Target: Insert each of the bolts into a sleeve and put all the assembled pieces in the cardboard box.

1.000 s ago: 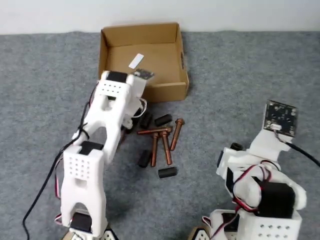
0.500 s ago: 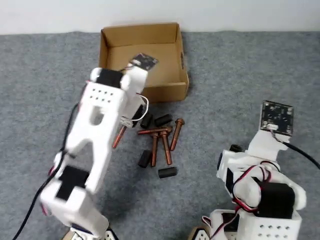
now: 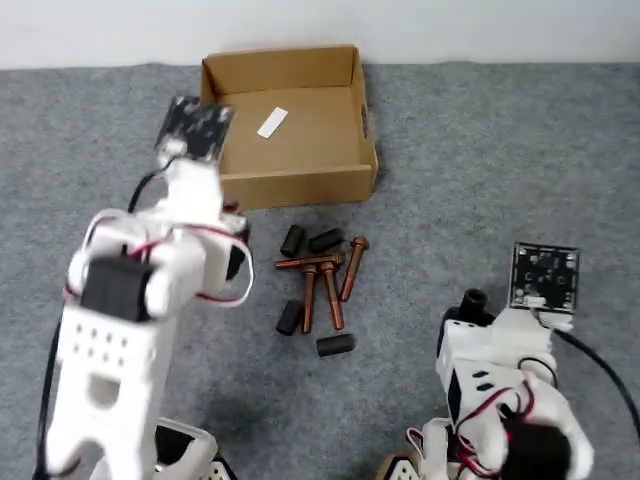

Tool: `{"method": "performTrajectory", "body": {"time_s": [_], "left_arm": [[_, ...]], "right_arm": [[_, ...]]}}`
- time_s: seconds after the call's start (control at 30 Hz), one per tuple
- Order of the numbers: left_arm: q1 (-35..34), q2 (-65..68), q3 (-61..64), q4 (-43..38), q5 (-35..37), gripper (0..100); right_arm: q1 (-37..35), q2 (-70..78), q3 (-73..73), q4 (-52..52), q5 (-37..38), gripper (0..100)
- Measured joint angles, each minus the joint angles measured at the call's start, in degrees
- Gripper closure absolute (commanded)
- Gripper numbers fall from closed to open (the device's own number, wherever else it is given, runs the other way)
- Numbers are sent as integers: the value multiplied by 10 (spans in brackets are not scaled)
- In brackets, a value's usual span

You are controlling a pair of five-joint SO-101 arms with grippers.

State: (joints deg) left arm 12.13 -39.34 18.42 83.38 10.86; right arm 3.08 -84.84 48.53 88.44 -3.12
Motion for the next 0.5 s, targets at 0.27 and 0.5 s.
{"method": "performTrajectory", "body": {"time_s": [0.27,0.5], "left_arm": [[0,-238,244,-182,52,995],[0,-424,402,-310,54,995]], "right_arm": [[-34,-138,154,-110,5,991],[-115,-181,191,-130,5,991]]}}
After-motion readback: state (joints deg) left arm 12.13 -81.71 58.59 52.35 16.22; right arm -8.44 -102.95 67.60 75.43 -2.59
